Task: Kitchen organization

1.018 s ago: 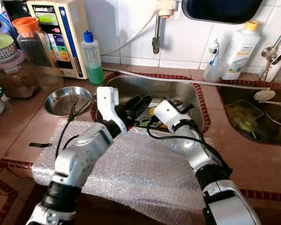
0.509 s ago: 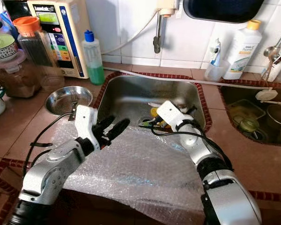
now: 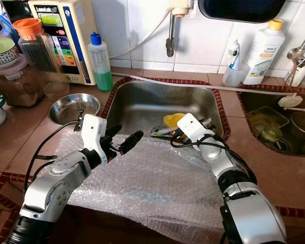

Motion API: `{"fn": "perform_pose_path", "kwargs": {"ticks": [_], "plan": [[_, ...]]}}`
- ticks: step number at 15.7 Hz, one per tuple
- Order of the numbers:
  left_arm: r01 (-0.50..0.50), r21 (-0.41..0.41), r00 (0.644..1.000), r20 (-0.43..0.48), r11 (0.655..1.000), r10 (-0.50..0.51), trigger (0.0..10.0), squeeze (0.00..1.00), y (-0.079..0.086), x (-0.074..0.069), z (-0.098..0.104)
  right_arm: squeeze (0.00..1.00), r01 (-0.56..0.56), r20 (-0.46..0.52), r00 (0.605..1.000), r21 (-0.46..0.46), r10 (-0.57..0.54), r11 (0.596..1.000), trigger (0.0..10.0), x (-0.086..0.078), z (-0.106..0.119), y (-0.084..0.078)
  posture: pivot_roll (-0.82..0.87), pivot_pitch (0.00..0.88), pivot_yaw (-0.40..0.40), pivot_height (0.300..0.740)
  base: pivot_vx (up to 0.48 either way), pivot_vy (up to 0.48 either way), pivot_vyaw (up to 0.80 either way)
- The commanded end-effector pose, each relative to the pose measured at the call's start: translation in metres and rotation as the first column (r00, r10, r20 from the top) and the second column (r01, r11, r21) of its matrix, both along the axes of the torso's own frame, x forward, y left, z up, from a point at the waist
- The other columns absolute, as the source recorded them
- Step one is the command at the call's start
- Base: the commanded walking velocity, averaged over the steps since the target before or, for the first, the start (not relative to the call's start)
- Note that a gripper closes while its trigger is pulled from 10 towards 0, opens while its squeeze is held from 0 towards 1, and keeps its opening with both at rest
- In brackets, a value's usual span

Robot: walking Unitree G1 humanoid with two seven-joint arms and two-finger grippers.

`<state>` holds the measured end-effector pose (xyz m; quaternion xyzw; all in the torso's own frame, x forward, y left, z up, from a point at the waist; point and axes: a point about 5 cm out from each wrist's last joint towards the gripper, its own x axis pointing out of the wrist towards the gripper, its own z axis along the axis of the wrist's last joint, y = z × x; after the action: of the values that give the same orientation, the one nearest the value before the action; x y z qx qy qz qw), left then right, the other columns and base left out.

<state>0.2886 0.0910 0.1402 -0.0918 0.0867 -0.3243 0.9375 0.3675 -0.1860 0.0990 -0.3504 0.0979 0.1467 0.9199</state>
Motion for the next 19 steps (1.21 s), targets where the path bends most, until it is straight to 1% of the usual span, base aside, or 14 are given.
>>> {"fn": "perform_pose_path", "kwargs": {"ticks": [1,5,7,8,9,10,11,12,13,14,16,17,18,19], "plan": [[0.004,0.008,1.0,0.016,1.0,-0.004,10.0,1.0,-0.001,0.002,0.002,1.0,0.013,-0.028,1.0,0.006,-0.013,1.0,10.0,0.003,0.002,-0.003,0.05,0.006,0.044,0.74,0.0,0.0,0.0],[0.0,0.007,1.0,0.01,1.0,0.0,10.0,1.0,-0.003,0.001,-0.001,1.0,0.013,-0.061,0.998,0.025,-0.012,1.0,10.0,0.001,-0.001,-0.004,0.06,0.0,0.042,0.74,0.0,0.0,0.0],[-0.007,0.002,1.0,0.006,1.0,0.007,10.0,1.0,-0.003,0.0,-0.001,1.0,0.049,-0.098,0.994,0.107,-0.039,0.993,10.0,0.002,-0.001,-0.004,0.06,0.0,0.041,0.74,0.0,0.0,0.0],[-0.01,-0.001,1.0,0.006,1.0,0.01,10.0,1.0,-0.003,0.0,-0.001,1.0,0.108,-0.126,0.989,0.206,-0.083,0.972,10.0,0.004,0.0,-0.005,0.06,0.0,0.041,0.74,0.0,0.0,0.0],[-0.015,-0.004,1.0,0.007,1.0,0.015,10.0,1.0,-0.004,0.0,-0.001,1.0,0.196,-0.183,0.973,0.342,-0.139,0.919,10.0,0.005,0.001,-0.008,0.06,0.0,0.041,0.74,0.0,0.0,0.0],[-0.02,-0.007,1.0,0.009,1.0,0.02,10.0,1.0,-0.003,0.0,-0.001,1.0,0.25,-0.195,0.964,0.43,-0.181,0.867,10.0,0.006,0.003,-0.012,0.06,0.0,0.041,0.74,0.0,0.0,0.0],[-0.024,-0.007,1.0,0.008,1.0,0.024,10.0,1.0,-0.003,0.001,-0.001,1.0,0.234,-0.152,0.971,0.415,-0.187,0.879,10.0,0.008,0.009,-0.014,0.06,0.0,0.037,0.74,0.0,0.0,0.0],[-0.027,-0.008,1.0,0.008,1.0,0.027,10.0,1.0,-0.002,0.001,-0.001,1.0,0.23,-0.15,0.972,0.418,-0.183,0.879,10.0,0.009,0.01,-0.014,0.06,0.0,0.037,0.74,0.0,0.0,0.0],[-0.027,-0.009,1.0,0.008,1.0,0.027,10.0,1.0,-0.002,0.001,-0.001,1.0,0.25,-0.171,0.966,0.453,-0.192,0.856,10.0,0.009,0.009,-0.014,0.06,0.0,0.039,0.74,0.0,0.0,0.0],[-0.027,-0.011,1.0,0.007,1.0,0.027,10.0,1.0,-0.003,0.0,-0.001,1.0,0.272,-0.189,0.96,0.486,-0.204,0.83,10.0,0.009,0.009,-0.015,0.06,0.0,0.039,0.74,0.0,0.0,0.0],[-0.023,-0.014,1.0,0.008,1.0,0.023,10.0,1.0,-0.005,0.0,-0.001,1.0,0.375,-0.269,0.926,0.577,-0.264,0.726,10.0,0.008,0.006,-0.021,0.06,0.0,0.038,0.74,0.0,0.0,0.0],[-0.023,-0.014,1.0,0.008,1.0,0.023,10.0,1.0,-0.005,0.001,0.0,1.0,0.398,-0.289,0.917,0.601,-0.277,0.693,10.0,0.008,0.006,-0.023,0.06,0.0,0.039,0.74,0.0,0.0,0.0],[-0.024,-0.014,1.0,0.008,1.0,0.024,10.0,1.0,-0.005,0.001,0.0,1.0,0.402,-0.293,0.915,0.599,-0.278,0.692,10.0,0.008,0.006,-0.023,0.06,0.0,0.039,0.74,0.0,0.0,0.0],[-0.025,-0.014,1.0,0.008,1.0,0.025,10.0,1.0,-0.005,0.001,0.0,1.0,0.395,-0.277,0.918,0.586,-0.283,0.708,10.0,0.008,0.008,-0.026,0.06,0.0,0.039,0.74,0.0,0.0,0.0]]}}
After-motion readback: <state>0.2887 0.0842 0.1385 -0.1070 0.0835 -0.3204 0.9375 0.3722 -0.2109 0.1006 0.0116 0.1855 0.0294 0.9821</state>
